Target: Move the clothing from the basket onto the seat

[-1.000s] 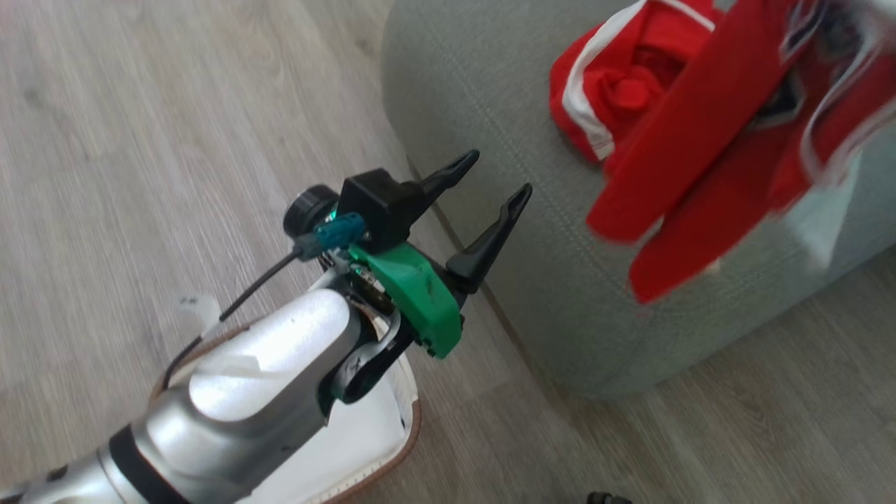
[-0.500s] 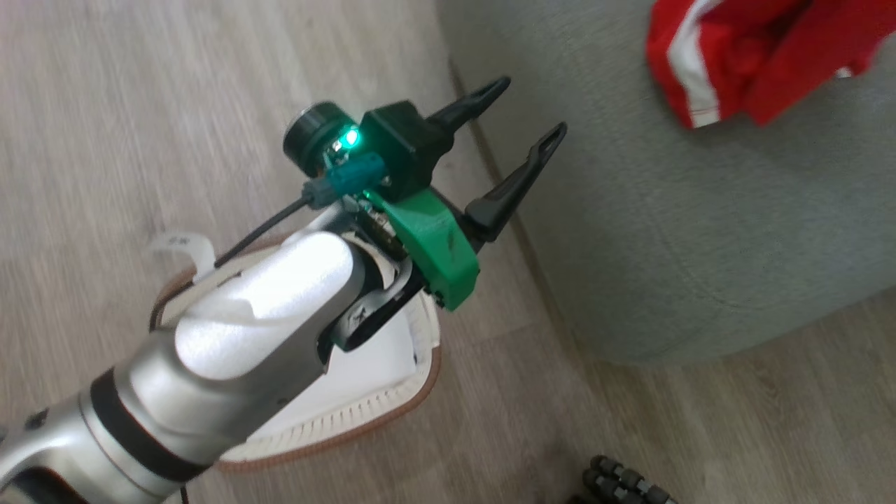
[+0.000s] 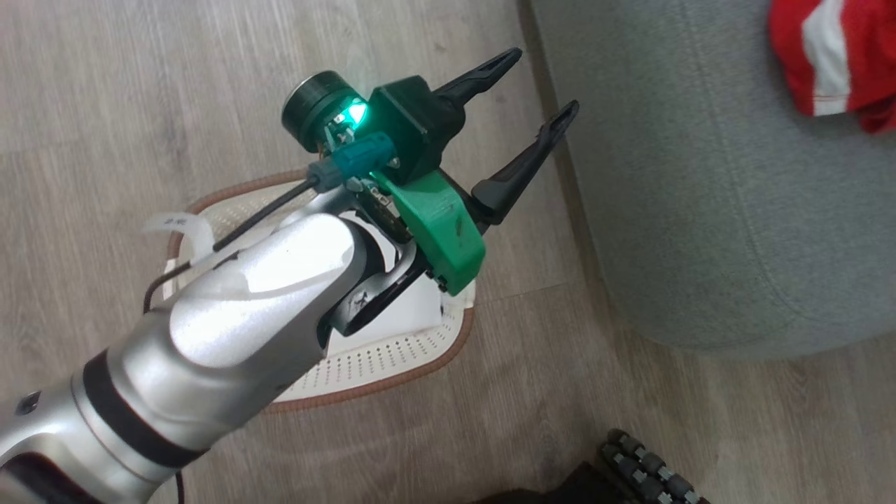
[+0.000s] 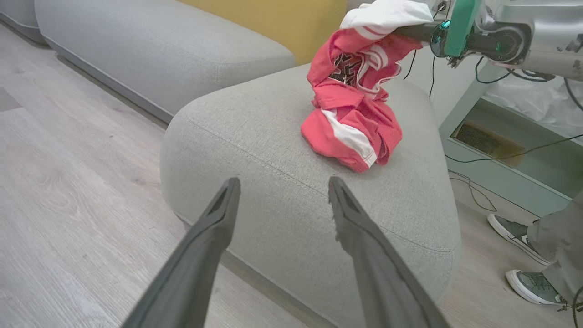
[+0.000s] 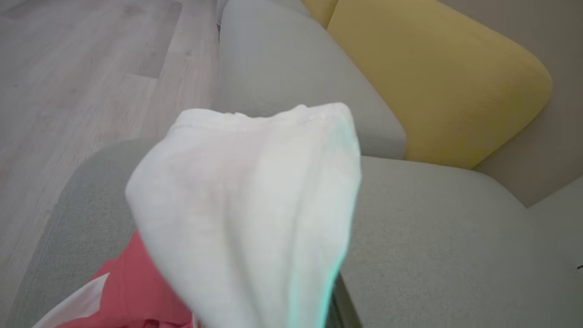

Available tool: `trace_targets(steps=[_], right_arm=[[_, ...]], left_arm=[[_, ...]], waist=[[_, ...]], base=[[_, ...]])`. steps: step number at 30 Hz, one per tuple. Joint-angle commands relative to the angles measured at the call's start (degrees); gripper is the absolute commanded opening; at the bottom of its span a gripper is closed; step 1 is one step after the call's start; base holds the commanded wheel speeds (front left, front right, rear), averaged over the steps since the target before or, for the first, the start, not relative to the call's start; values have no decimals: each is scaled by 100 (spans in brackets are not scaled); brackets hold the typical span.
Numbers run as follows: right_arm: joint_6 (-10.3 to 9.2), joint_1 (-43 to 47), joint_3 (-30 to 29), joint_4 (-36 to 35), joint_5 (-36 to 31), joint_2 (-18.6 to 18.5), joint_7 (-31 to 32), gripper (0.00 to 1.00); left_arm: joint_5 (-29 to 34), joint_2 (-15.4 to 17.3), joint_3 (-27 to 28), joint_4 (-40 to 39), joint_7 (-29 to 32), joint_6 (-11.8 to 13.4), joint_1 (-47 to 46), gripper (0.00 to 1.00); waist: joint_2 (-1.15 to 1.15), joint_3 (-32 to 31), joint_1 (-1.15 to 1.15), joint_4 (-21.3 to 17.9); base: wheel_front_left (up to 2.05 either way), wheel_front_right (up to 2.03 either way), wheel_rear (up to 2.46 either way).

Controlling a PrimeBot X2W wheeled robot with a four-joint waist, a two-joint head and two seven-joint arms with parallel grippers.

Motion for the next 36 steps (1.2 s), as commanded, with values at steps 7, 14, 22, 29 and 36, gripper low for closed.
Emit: trace_targets(steps=[7,14,22,29,36], right_arm=[[-2,-8,660,449,429,-33,1080,0],[-2,89,1089,467,976,-97,1830,0],[-2,9,1366,621,1151,-103,1793,100],[-2,-34,1731,586,1183,-99,1983,100],[-2,10,2254,0,1061,-386,1857,100]], left_arm=[[74,100,132,-149,-19,-22,-288,100],[50,80,129,-106,-66,-22,-282,100],[-12,85,137,-16,-161,-11,-197,100],[-129,92,157,100,-325,1,8,100],[-323,140,226,215,-558,65,381,100]], waist=[[0,134,-1,136],[0,110,-1,171],[0,-138,-1,95],[0,-626,-1,-27],[0,-1336,-1,-117]], base=[[0,0,0],[0,0,0],[0,0,0],[0,0,0],[0,0,0]])
